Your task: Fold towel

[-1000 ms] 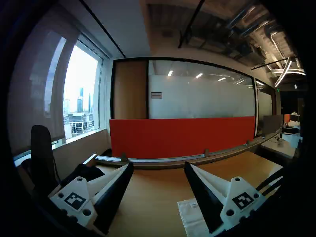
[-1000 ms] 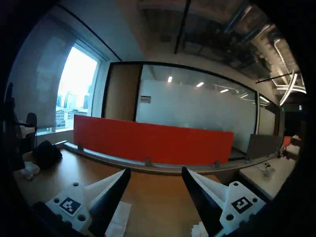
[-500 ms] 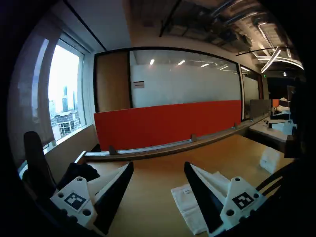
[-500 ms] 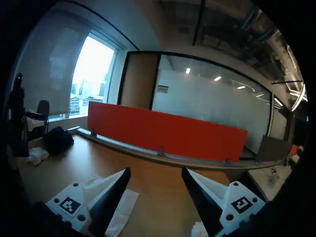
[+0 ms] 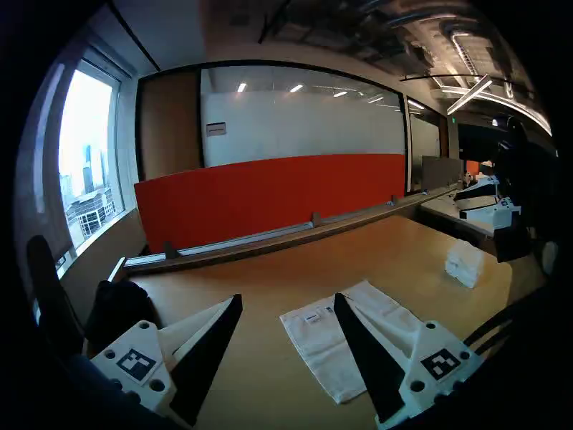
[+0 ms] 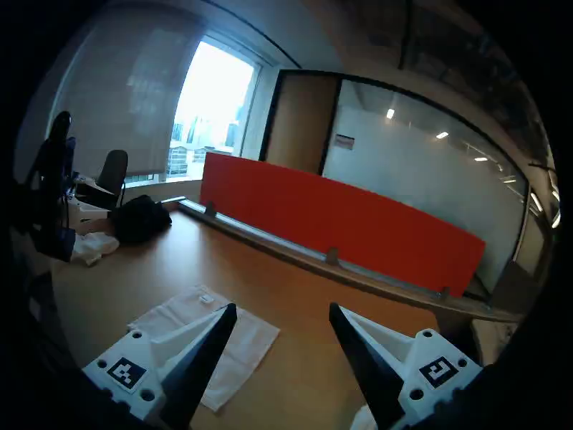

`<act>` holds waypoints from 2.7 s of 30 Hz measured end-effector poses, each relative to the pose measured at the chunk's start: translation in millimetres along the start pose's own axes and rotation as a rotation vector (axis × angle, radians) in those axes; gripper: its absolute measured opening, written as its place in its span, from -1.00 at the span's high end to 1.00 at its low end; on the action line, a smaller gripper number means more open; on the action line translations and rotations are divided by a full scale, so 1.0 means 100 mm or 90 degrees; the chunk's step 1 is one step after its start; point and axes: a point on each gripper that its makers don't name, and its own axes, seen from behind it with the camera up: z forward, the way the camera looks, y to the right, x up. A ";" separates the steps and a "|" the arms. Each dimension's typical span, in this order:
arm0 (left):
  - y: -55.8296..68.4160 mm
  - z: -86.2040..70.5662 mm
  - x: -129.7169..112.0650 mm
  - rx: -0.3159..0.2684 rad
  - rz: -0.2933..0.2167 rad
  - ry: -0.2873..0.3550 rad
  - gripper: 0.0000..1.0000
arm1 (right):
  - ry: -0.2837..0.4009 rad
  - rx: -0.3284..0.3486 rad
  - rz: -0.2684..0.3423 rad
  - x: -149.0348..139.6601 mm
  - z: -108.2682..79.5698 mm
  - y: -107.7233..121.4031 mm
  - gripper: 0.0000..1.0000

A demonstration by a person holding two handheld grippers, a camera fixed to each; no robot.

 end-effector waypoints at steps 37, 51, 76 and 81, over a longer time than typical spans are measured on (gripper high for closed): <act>0.62 0.45 -1.80 -0.114 0.060 -0.183 -0.90 | -0.177 0.144 0.018 -1.80 0.53 -0.91 -1.00; 0.79 0.53 -2.40 -0.150 0.069 -0.266 -0.90 | -0.249 0.183 0.011 -2.40 0.56 -1.12 -1.00; 1.06 0.53 -2.81 -0.203 0.083 -0.342 -0.89 | -0.305 0.223 0.006 -2.78 0.50 -1.25 -0.70; 1.07 0.54 -2.81 -0.204 0.083 -0.343 -0.89 | -0.312 0.229 -0.008 -2.80 0.49 -1.25 -0.63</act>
